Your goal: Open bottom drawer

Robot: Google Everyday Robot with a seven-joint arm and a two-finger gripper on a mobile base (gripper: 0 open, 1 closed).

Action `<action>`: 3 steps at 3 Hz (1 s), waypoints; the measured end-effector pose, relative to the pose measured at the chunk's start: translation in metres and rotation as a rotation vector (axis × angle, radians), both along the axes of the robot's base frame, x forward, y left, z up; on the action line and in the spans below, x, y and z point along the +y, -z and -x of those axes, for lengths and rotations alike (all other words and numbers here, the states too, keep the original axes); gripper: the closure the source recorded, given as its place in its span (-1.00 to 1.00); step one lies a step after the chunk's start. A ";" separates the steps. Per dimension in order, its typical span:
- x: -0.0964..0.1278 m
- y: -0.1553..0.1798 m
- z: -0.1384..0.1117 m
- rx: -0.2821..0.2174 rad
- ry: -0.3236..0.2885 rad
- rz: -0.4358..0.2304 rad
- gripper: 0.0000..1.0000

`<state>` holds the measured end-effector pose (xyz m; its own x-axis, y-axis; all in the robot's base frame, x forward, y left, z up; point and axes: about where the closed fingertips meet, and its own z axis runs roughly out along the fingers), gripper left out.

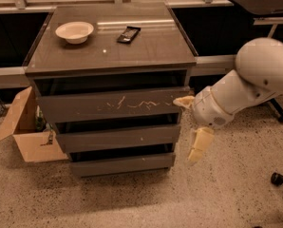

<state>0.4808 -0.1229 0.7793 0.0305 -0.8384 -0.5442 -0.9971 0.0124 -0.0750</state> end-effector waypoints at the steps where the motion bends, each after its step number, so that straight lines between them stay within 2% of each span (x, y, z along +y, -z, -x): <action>1: 0.029 0.059 -0.009 0.039 -0.063 -0.058 -1.00; 2: 0.055 0.119 -0.021 0.111 -0.096 -0.145 -1.00; 3: 0.055 0.120 -0.021 0.111 -0.096 -0.145 -1.00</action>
Offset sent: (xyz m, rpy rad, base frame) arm 0.0430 0.0843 -0.1680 0.2510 0.1574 0.1253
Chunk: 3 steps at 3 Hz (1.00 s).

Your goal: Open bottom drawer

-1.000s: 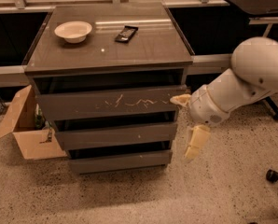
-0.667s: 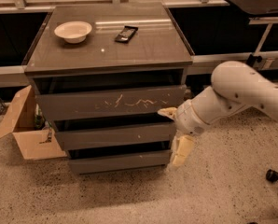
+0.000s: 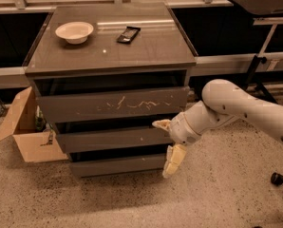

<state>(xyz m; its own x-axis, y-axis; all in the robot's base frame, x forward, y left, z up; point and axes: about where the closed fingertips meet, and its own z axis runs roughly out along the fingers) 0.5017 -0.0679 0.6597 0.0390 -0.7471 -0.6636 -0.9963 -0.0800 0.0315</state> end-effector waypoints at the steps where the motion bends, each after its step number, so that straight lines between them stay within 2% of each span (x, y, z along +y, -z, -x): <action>1: 0.002 0.036 -0.010 0.021 -0.001 0.036 -1.00; 2: 0.007 0.093 -0.024 0.039 -0.035 0.041 -1.00; 3: 0.014 0.146 -0.033 0.083 -0.067 0.000 -1.00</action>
Offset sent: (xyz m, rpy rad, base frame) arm 0.0384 0.0081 -0.1442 -0.0440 0.0526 0.0625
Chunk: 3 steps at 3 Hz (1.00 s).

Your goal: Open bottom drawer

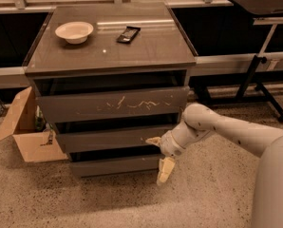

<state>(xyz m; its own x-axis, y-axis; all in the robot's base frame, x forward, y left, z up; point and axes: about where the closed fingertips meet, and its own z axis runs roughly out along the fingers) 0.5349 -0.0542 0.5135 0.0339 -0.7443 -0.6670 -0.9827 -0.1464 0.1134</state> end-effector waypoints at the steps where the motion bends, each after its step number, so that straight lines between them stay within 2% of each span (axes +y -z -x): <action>1: 0.000 0.000 0.000 0.000 0.000 0.000 -1.00; 2: 0.008 0.030 -0.004 0.027 -0.019 0.000 -1.00; 3: 0.021 0.088 -0.012 0.042 -0.048 0.031 -1.00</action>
Offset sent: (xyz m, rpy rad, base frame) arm 0.0155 0.0191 -0.0871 -0.0032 0.0729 0.0490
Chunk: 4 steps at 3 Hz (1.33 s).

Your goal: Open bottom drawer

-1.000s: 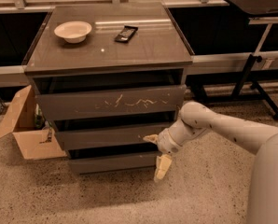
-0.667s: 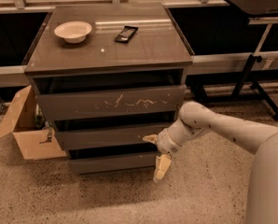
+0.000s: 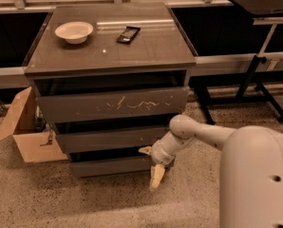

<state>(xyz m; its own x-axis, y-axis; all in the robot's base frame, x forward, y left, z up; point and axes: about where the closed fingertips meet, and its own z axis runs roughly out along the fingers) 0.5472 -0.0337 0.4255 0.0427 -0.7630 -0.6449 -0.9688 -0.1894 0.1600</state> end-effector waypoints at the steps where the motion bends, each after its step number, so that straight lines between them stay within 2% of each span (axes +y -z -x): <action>1: 0.011 0.067 -0.014 -0.012 -0.012 0.034 -1.00; 2: 0.013 0.102 -0.025 -0.032 0.027 0.035 -1.00; 3: 0.013 0.102 -0.025 -0.032 0.027 0.035 -1.00; 4: 0.007 0.107 -0.031 -0.069 0.039 0.050 -1.00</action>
Offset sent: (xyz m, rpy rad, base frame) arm 0.0439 0.0099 -0.1344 -0.0405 -0.0676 -0.0728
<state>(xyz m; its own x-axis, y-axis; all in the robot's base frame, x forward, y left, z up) 0.5782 -0.0262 0.3184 0.0552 -0.7962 -0.6025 -0.9843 -0.1448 0.1013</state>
